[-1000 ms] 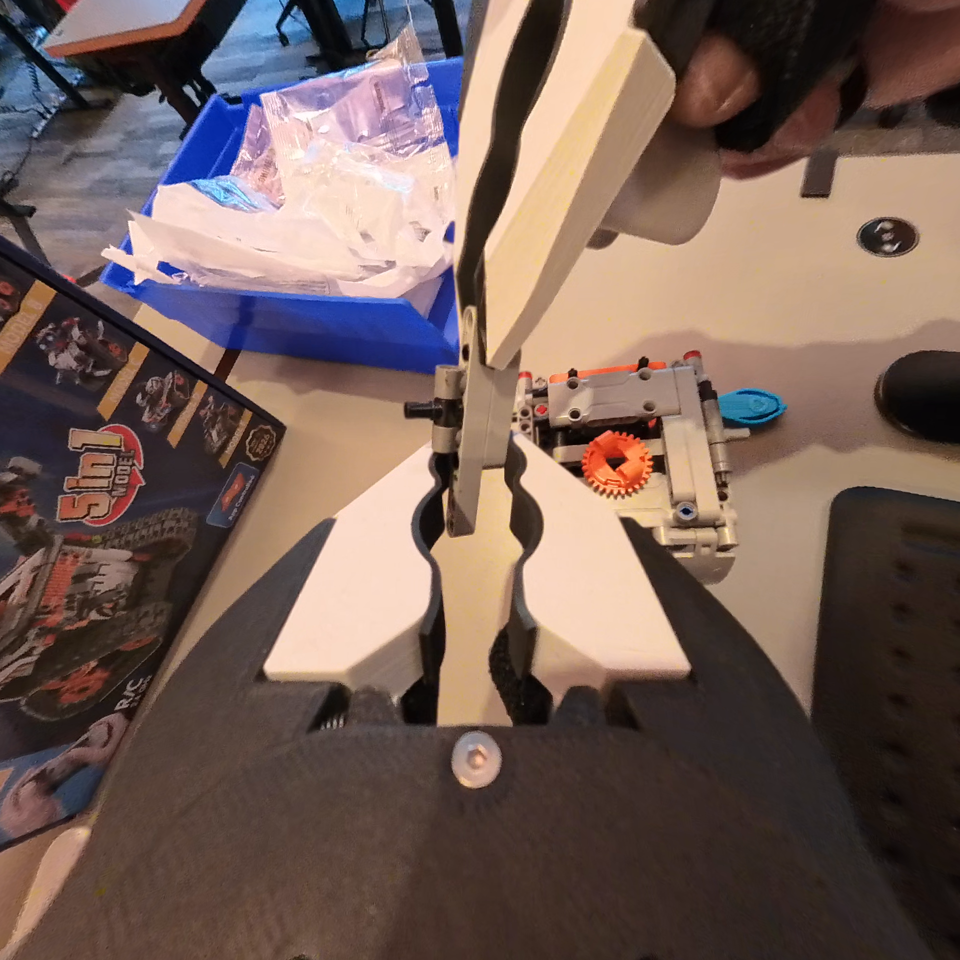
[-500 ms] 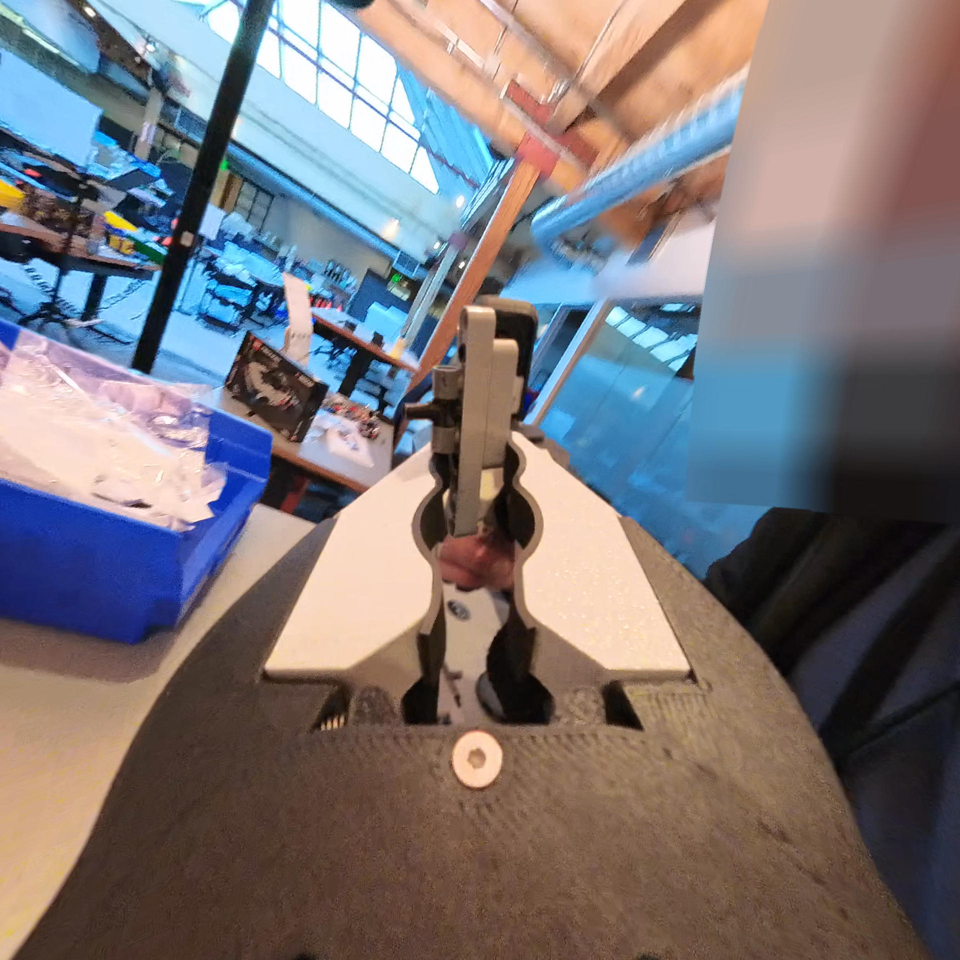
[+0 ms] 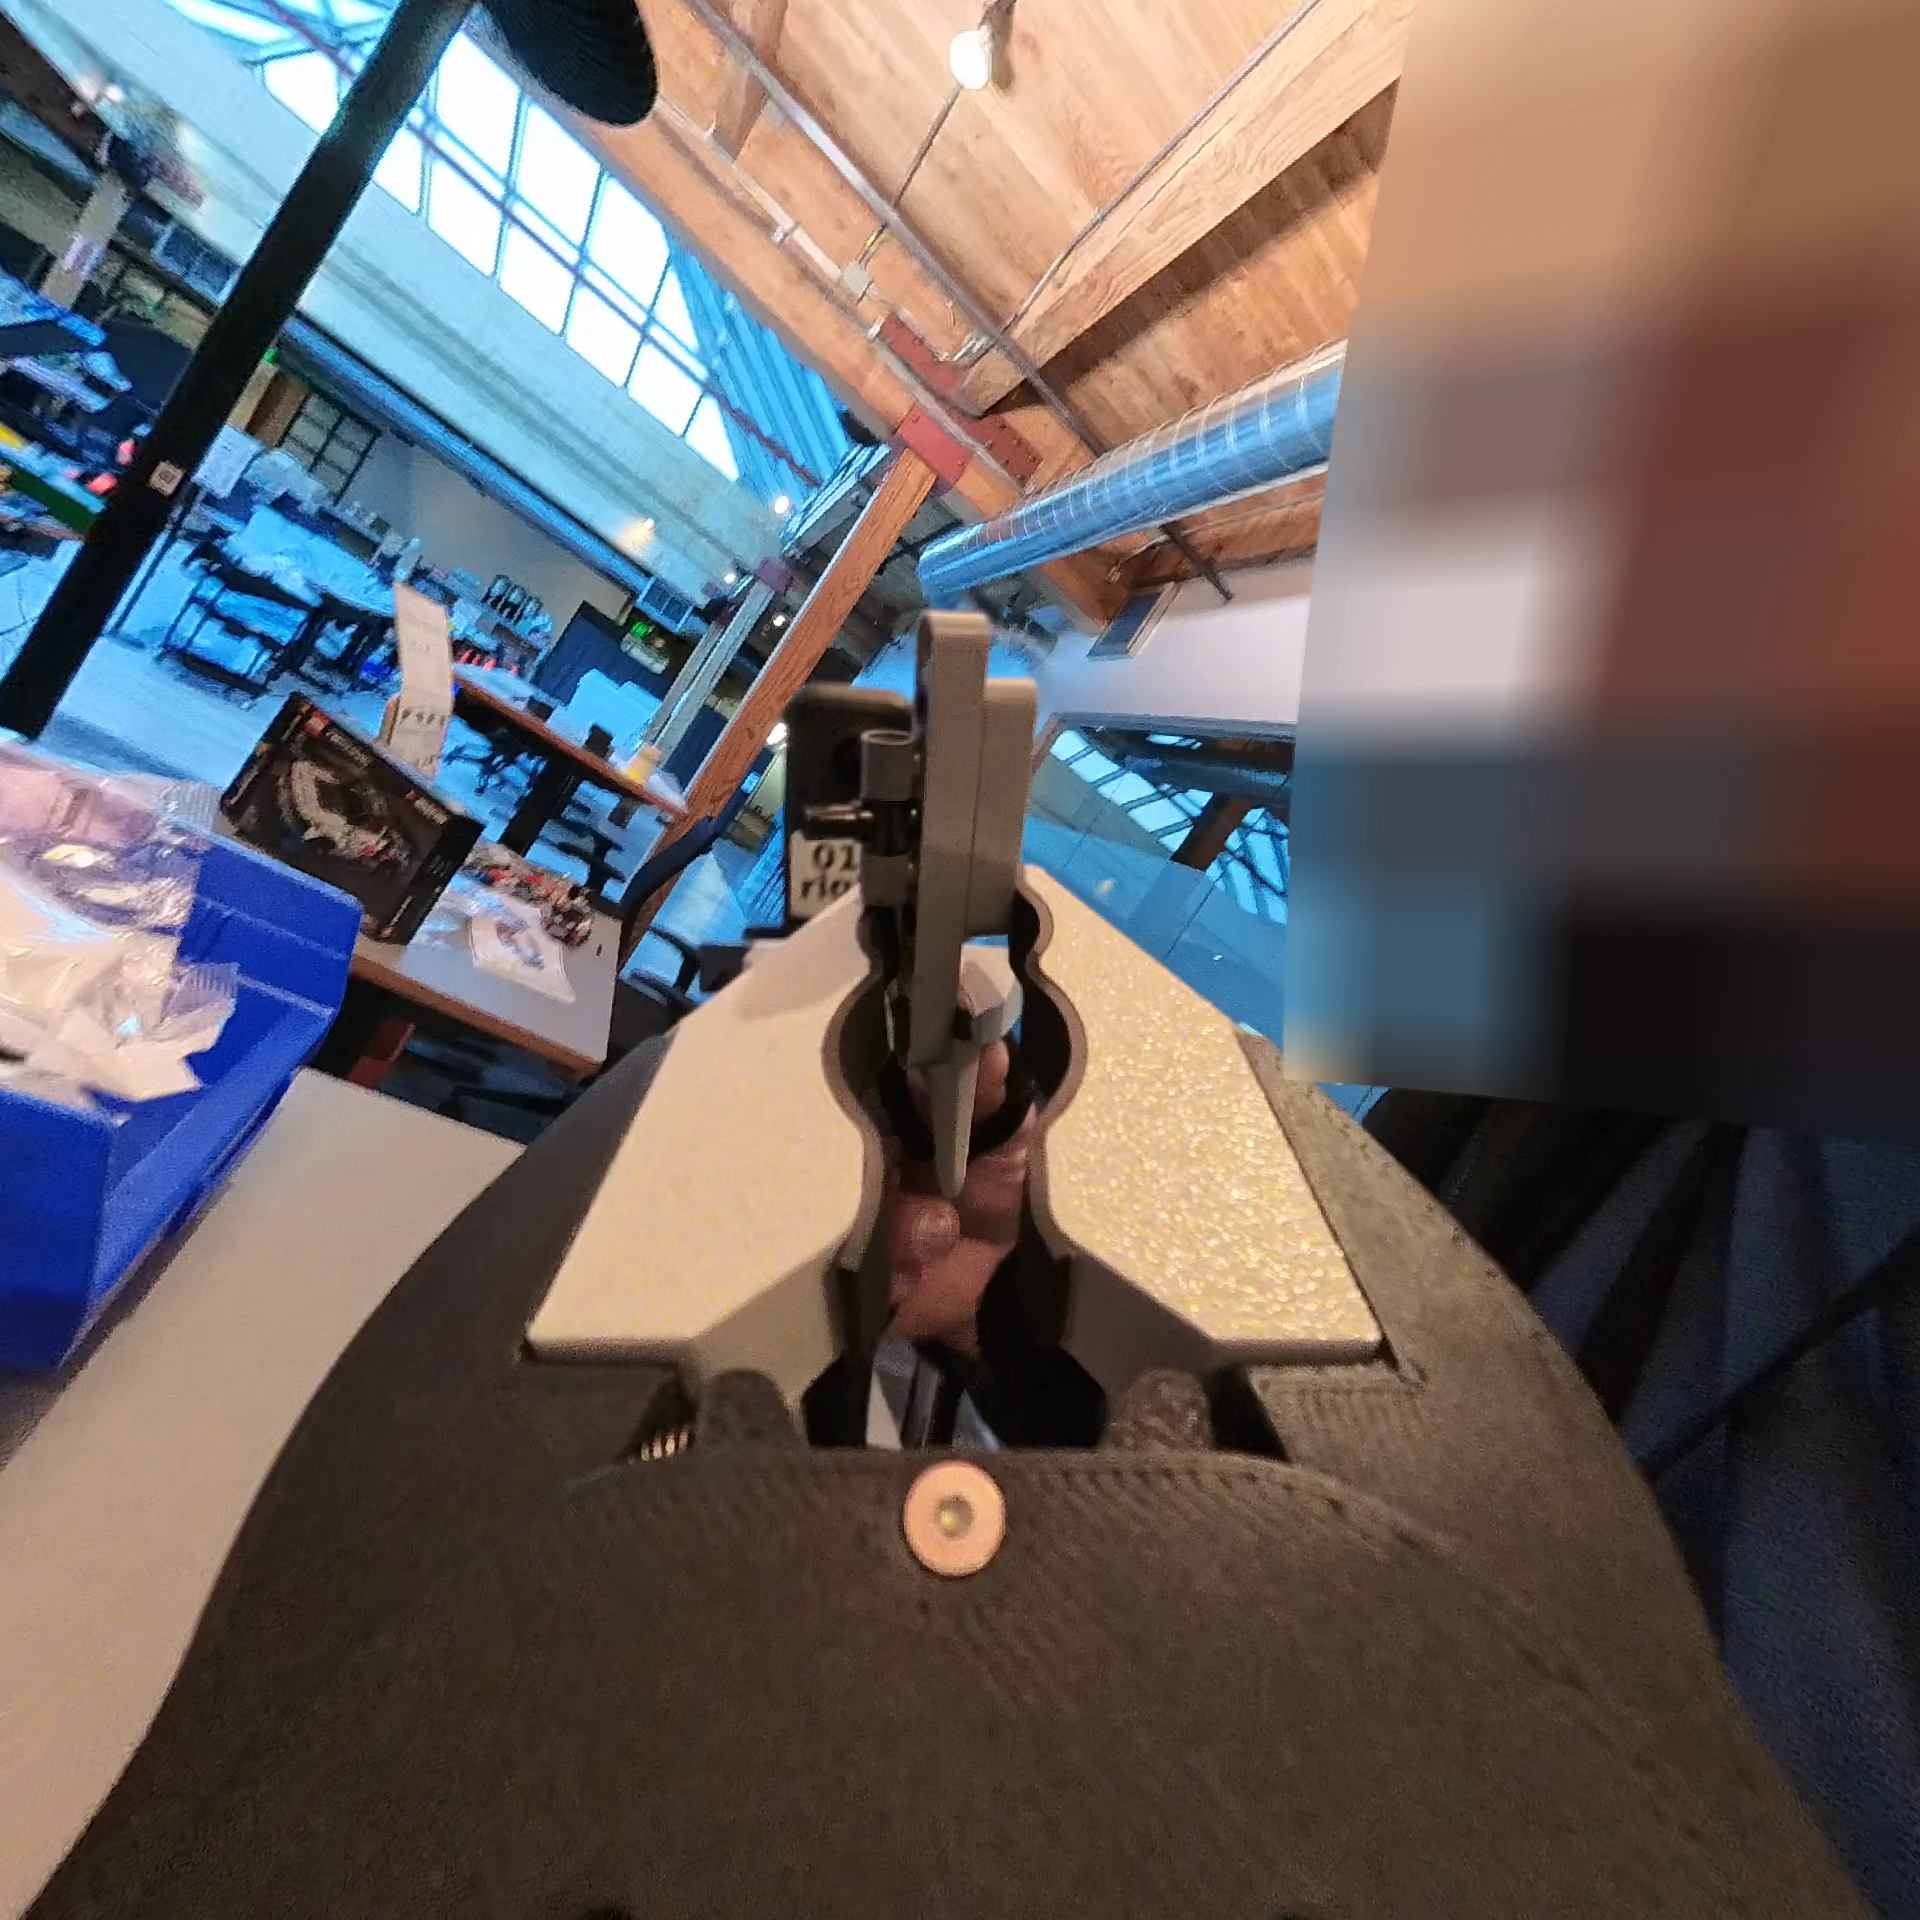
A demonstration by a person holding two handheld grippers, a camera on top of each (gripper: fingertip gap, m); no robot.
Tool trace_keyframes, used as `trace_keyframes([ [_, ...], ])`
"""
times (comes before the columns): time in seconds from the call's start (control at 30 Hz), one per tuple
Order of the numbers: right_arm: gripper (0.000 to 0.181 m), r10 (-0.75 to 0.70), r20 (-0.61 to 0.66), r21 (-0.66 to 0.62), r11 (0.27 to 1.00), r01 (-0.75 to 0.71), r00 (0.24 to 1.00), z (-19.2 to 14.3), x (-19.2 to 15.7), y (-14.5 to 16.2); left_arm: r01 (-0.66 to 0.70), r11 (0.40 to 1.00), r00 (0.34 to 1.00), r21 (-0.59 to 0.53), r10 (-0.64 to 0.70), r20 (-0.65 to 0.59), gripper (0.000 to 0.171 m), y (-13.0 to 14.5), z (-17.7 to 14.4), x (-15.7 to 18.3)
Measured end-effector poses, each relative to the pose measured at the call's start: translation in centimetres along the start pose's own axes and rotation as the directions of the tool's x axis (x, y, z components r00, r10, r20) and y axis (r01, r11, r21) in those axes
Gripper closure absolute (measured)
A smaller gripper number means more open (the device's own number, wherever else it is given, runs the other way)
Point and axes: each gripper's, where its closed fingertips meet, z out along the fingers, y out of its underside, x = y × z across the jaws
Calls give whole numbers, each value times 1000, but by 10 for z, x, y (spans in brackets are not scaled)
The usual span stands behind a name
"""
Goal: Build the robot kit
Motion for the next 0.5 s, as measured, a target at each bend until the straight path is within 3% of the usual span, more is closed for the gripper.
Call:
trace_keyframes([
  [0.07,176,-70,-25,-95,993,67,997,-10,6,3,6,999,999,-45,-4,36,144,3,-3,-6],
  [0.1,176,-132,-54,-202,972,119,990,-17,14,11,5,993,997,-115,4,78,144,12,-6,-12],
  [0.17,176,-274,-71,-418,881,221,959,-30,31,30,-11,969,980,-249,60,190,126,34,-11,-27],
  [0.23,176,-325,-52,-483,836,261,944,-39,38,27,-15,951,963,-309,97,252,132,46,-22,-36],
  [0.27,176,-338,-18,-520,807,280,941,-41,37,29,10,942,955,-337,91,281,127,51,-28,-41],
  [0.33,176,-412,-14,-629,712,312,911,-49,49,37,29,936,943,-351,91,321,124,53,-41,-46],
  [0.5,177,-518,121,-846,393,361,847,-73,77,71,-42,878,861,-478,274,428,122,66,-69,-61],
])
